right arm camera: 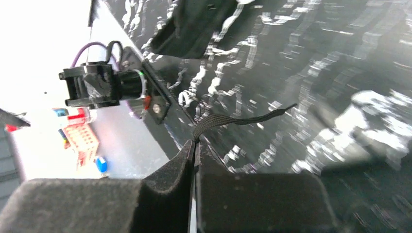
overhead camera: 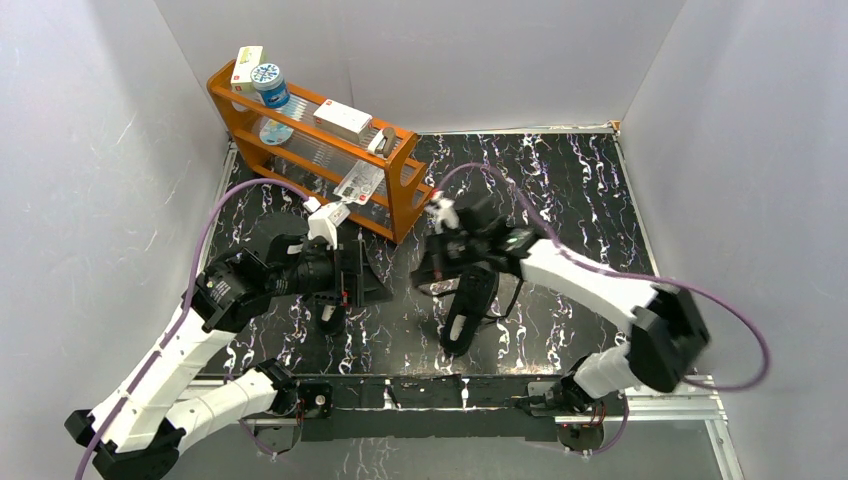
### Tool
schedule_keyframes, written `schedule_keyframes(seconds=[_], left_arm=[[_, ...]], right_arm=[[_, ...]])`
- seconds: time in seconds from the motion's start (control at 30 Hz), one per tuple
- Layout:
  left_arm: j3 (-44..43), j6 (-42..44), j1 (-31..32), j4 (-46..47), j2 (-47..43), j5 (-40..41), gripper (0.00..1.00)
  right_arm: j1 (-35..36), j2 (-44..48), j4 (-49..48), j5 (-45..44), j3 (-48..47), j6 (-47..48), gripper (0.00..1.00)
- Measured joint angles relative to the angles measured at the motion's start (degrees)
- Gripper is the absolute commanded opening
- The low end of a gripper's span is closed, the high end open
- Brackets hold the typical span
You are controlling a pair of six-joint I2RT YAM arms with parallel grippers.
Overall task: Tie the shoes
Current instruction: Cross the shoelace with the shoelace.
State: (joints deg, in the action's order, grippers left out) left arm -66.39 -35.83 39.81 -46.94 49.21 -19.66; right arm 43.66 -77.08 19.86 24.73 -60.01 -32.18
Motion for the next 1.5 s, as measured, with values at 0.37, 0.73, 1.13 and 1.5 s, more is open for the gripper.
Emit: schedule_keyframes(seconds=[0.37,0.73,1.13,1.5], left_arm=[[1.5,-1.7,0.0,2.6,-0.3,2.7,0.90],[12.2,0.9,0.4,21.4,4.2,-4.1,0.71],[26.8,11.5,2.0,47.8,17.8,-11.5,0.59],[26.5,18.5,3.5,54.4,23.2,-16.1,0.61]], right_arm=[[-7.5,-1.6,1.9,4.2,1.0,-7.7,0.75],[-30.3,-13.6,29.4,-13.8,-3.0,16.9,0.74],[-30.1,-16.5,25.1,-18.0,-5.8,47.9,0.72],[-30.0,-10.3,20.5,-6.4,0.0,72.9,0.71]])
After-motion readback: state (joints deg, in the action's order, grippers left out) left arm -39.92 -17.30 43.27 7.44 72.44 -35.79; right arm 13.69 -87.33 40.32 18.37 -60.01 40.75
